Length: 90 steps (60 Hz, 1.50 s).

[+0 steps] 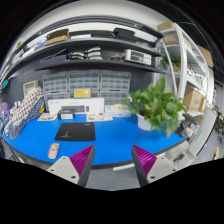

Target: Arrange mouse

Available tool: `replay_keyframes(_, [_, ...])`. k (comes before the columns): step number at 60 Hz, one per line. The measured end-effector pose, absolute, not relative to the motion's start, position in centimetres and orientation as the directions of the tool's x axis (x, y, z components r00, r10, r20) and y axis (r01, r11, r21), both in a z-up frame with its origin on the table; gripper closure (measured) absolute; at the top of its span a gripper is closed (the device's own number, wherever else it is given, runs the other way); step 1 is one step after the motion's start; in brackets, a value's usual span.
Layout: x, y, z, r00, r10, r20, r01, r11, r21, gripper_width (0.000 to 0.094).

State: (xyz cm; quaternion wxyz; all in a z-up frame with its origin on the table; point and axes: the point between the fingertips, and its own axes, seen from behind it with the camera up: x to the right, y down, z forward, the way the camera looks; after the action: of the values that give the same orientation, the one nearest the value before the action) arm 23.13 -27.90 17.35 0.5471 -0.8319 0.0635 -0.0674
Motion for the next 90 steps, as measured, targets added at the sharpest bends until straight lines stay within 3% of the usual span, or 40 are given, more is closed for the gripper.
replay_keyframes(8, [19.6, -29.0, 12.9, 0.991, -0.134, 0.011, -0.053, -0.464, -0.884, 0.0220])
replay_keyframes(9, [18.2, -28.7, 10.6, 0.992, -0.128, 0.006, -0.055, -0.471, -0.881, 0.0219])
replay_keyframes(18, [11.0, -28.3, 4.0, 1.000, -0.024, -0.017, -0.028, -0.560, -0.828, 0.0221])
replay_keyframes(30, [1.1, -24.5, 0.2, 0.992, 0.099, -0.075, -0.001, -0.597, -0.802, 0.0215])
replay_keyframes(49, [-5.9, -14.4, -1.2, 0.990, 0.134, -0.050, 0.042, -0.607, -0.794, 0.0244])
replay_keyframes(52, [-6.0, -13.6, -1.6, 0.992, 0.122, -0.030, 0.053, -0.623, -0.781, 0.0295])
replay_keyframes(56, [-6.3, -12.8, -1.9, 0.993, 0.115, -0.026, 0.053, -0.636, -0.770, 0.0451])
replay_keyframes(68, [-6.2, -12.6, -1.9, 0.996, 0.088, -0.026, 0.037, -0.647, -0.762, 0.0546])
replay_keyframes(72, [-6.3, -12.6, -1.9, 0.995, 0.099, -0.017, 0.051, -0.648, -0.760, 0.0630])
replay_keyframes(83, [-6.5, -13.3, -1.6, 0.992, 0.123, -0.014, 0.073, -0.675, -0.735, 0.0637])
replay_keyframes(90, [-7.6, -13.1, 2.6, 0.988, 0.149, -0.031, 0.072, -0.639, -0.765, 0.0634])
